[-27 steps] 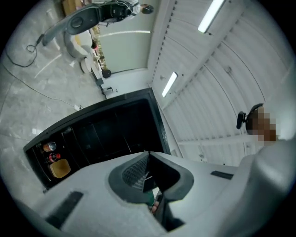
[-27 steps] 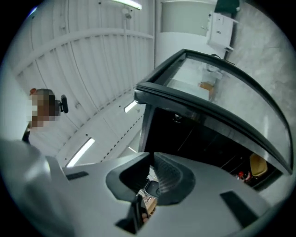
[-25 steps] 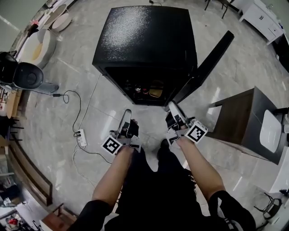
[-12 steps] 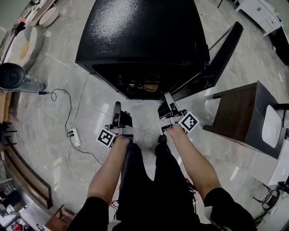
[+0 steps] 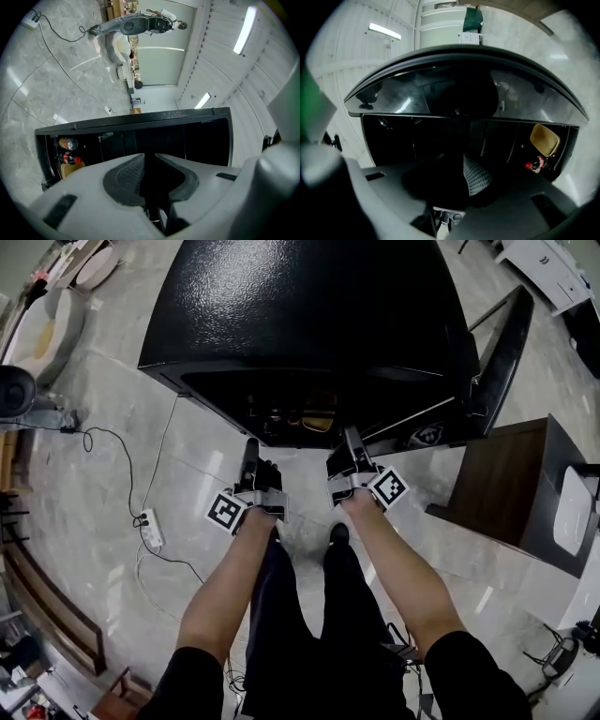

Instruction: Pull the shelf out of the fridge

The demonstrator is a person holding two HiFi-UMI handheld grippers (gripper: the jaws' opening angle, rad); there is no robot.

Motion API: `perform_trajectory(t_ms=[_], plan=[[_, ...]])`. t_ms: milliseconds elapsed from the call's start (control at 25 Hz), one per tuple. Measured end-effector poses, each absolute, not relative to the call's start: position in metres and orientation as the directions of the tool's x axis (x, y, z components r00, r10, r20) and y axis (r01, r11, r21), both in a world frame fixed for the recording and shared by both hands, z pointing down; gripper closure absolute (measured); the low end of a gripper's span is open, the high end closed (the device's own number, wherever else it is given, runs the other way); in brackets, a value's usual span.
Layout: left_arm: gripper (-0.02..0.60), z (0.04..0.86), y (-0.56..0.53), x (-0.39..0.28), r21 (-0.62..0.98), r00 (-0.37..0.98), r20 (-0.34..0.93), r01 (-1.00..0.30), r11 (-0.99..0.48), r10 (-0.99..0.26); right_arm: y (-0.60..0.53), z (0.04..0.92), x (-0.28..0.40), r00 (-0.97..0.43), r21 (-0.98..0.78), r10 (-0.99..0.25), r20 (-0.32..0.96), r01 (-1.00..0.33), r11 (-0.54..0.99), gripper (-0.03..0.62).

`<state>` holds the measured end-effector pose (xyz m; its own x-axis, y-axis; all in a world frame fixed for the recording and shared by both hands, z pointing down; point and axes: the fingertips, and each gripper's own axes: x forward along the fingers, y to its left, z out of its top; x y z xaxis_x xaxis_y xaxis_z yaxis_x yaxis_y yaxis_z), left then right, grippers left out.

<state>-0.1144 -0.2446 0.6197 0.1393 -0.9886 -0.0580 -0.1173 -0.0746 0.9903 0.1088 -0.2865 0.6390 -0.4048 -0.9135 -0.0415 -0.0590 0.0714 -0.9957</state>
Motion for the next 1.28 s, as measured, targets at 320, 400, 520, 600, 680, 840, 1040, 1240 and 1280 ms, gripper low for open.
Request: perform_trajectory(t_ms=[320, 400, 520, 600, 680, 840, 1040, 1240, 1280], plan=[[0.479, 0.659, -0.270, -0.126, 0.995, 0.113, -0.013, -0.093, -0.024, -0.993, -0.308, 0.668, 0.106, -0.359, -0.994, -0.933, -0.013, -0.094, 0.050, 0.485], [0.467, 0.668, -0.274, -0.129, 0.996, 0.113, -0.003, -0.088, -0.013, -0.994, -0.310, 0.674, 0.102, -0.352, -0.994, -0.936, 0.003, -0.103, 0.035, 0.476], [0.451, 0.675, -0.284, -0.130, 0.996, 0.115, -0.014, -0.086, -0.024, -0.993, -0.313, 0.682, 0.101, -0.335, -0.995, -0.942, 0.022, -0.096, 0.011, 0.473], [0.445, 0.676, -0.291, -0.127, 0.996, 0.121, -0.023, -0.082, -0.033, -0.992, -0.317, 0.682, 0.102, -0.331, -0.995, -0.944, 0.012, -0.093, 0.020, 0.466], [0.439, 0.677, -0.297, -0.127, 0.996, 0.121, -0.026, -0.082, -0.036, -0.992, -0.320, 0.684, 0.103, -0.325, -0.994, -0.945, 0.013, -0.105, 0.022, 0.457], [0.422, 0.680, -0.308, -0.124, 0.996, 0.135, -0.022, -0.088, -0.034, -0.991, -0.325, 0.690, 0.104, -0.308, -0.994, -0.951, 0.032, -0.108, 0.001, 0.456], [0.408, 0.688, -0.322, -0.122, 0.997, 0.136, -0.004, -0.081, -0.016, -0.991, -0.330, 0.692, 0.106, -0.276, -0.996, -0.960, 0.037, -0.093, -0.012, 0.456], [0.408, 0.685, -0.335, -0.121, 0.995, 0.149, -0.026, -0.095, -0.040, -0.989, -0.337, 0.691, 0.112, -0.251, -0.995, -0.968, 0.017, -0.095, 0.007, 0.456], [0.408, 0.687, -0.337, -0.121, 0.995, 0.150, -0.023, -0.091, -0.037, -0.988, -0.338, 0.691, 0.112, -0.246, -0.996, -0.969, 0.014, -0.094, 0.009, 0.456]])
